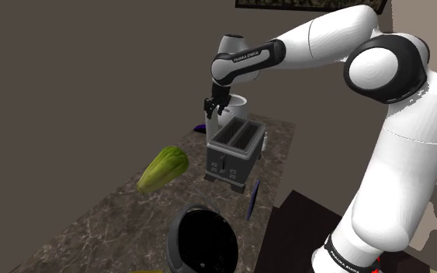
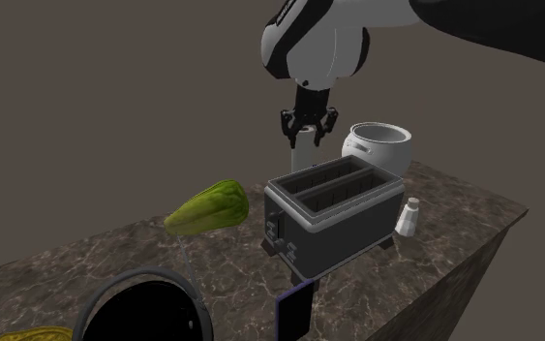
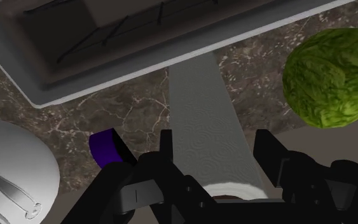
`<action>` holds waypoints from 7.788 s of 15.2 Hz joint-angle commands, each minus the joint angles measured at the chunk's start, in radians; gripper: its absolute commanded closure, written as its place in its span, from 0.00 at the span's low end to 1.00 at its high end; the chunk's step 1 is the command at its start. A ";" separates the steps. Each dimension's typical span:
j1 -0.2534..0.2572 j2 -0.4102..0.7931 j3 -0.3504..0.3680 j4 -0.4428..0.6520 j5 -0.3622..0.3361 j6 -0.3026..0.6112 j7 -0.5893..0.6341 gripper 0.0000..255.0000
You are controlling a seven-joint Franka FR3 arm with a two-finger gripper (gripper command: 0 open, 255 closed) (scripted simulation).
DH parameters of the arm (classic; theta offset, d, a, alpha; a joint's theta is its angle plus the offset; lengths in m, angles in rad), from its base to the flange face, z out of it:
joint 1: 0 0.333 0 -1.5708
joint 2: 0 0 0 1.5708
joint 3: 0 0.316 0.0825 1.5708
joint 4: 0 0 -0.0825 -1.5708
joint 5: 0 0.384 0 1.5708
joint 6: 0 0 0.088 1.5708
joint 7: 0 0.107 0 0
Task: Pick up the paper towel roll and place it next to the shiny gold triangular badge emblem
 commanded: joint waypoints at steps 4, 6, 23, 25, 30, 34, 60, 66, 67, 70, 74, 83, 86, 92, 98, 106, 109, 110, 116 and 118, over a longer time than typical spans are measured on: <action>0.001 -0.014 0.000 0.048 -0.004 -0.063 0.005 1.00; 0.001 -0.019 0.000 0.070 -0.005 -0.089 0.006 1.00; 0.000 -0.021 -0.002 0.296 -0.008 -0.317 0.011 1.00; -0.001 -0.016 -0.002 0.329 -0.007 -0.345 0.011 1.00; -0.003 0.000 -0.003 0.419 -0.006 -0.419 0.012 1.00; -0.004 0.019 -0.003 0.500 -0.004 -0.481 0.012 1.00; 0.231 -0.198 0.209 0.139 -0.116 -0.349 0.473 1.00; 0.295 -0.186 0.283 0.106 -0.145 -0.317 0.621 1.00; 0.305 -0.180 0.295 0.105 -0.151 -0.313 0.646 1.00; 0.338 -0.157 0.332 0.108 -0.170 -0.303 0.721 1.00; 0.385 -0.112 0.378 0.131 -0.200 -0.296 0.823 1.00; 0.510 0.049 0.463 0.260 -0.297 -0.310 1.048 1.00; 0.561 0.121 0.481 0.329 -0.335 -0.328 1.118 1.00; 0.685 0.291 0.498 0.520 -0.414 -0.386 1.237 1.00; 0.841 0.514 0.487 0.824 -0.487 -0.490 1.314 1.00; 0.948 0.695 0.465 1.054 -0.524 -0.542 1.338 1.00; 0.932 0.679 0.468 0.983 -0.524 -0.492 1.354 1.00; 0.928 0.675 0.468 0.963 -0.525 -0.477 1.359 1.00; 0.912 0.667 0.468 0.879 -0.529 -0.407 1.381 1.00; 0.912 0.667 0.468 0.880 -0.529 -0.408 1.381 1.00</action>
